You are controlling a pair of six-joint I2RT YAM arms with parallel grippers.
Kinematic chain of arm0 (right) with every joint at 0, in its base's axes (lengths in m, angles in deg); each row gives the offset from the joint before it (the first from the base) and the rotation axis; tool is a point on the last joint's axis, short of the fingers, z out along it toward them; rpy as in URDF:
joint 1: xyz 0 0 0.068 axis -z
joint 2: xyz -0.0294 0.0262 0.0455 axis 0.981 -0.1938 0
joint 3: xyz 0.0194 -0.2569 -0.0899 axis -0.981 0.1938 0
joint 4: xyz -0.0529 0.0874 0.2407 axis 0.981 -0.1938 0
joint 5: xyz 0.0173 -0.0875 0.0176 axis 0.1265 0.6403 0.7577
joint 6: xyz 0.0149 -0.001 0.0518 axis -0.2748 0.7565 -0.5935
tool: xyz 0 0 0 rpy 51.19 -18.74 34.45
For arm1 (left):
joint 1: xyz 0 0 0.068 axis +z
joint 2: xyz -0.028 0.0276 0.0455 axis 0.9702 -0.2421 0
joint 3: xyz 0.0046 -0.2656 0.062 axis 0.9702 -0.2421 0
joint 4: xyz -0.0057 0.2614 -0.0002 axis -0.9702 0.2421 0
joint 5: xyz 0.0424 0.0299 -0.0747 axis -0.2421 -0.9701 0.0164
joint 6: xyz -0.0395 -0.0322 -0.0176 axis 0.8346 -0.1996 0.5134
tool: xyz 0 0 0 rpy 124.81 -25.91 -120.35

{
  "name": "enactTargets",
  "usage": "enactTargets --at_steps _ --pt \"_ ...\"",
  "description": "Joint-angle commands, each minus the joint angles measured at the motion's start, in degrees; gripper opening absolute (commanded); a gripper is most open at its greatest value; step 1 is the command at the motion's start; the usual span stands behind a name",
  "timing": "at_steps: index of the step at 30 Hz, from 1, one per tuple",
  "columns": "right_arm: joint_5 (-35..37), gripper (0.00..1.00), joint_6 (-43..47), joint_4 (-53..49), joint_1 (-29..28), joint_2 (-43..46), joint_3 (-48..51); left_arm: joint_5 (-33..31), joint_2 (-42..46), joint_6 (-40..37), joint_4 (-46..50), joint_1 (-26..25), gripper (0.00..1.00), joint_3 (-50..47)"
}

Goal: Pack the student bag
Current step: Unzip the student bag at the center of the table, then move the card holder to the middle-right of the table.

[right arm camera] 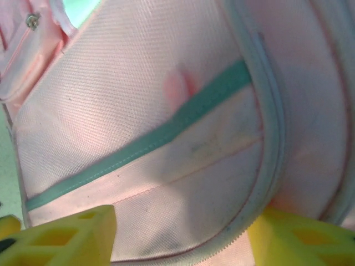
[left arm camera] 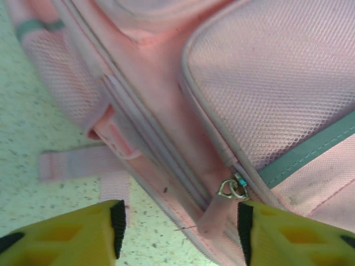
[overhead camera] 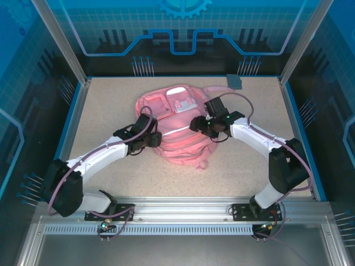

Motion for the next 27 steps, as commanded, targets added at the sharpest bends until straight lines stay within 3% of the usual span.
enactTargets --at_steps 1,7,15,27 --pt "8.45 0.72 6.77 -5.64 2.27 1.74 -5.21 0.03 5.5 3.45 1.65 1.39 0.67 -0.81" --pt "11.39 0.75 10.91 -6.18 10.82 -2.06 -10.03 1.79 9.1 7.86 1.75 3.34 0.83 -0.59" --pt "4.46 0.74 12.52 -0.61 21.04 -17.07 -24.11 6.07 8.62 14.86 -0.91 5.48 0.94 -0.77" --pt "5.66 0.65 9.6 -3.29 27.44 -44.99 -55.14 10.07 7.94 16.76 -5.62 6.54 0.97 -0.72"
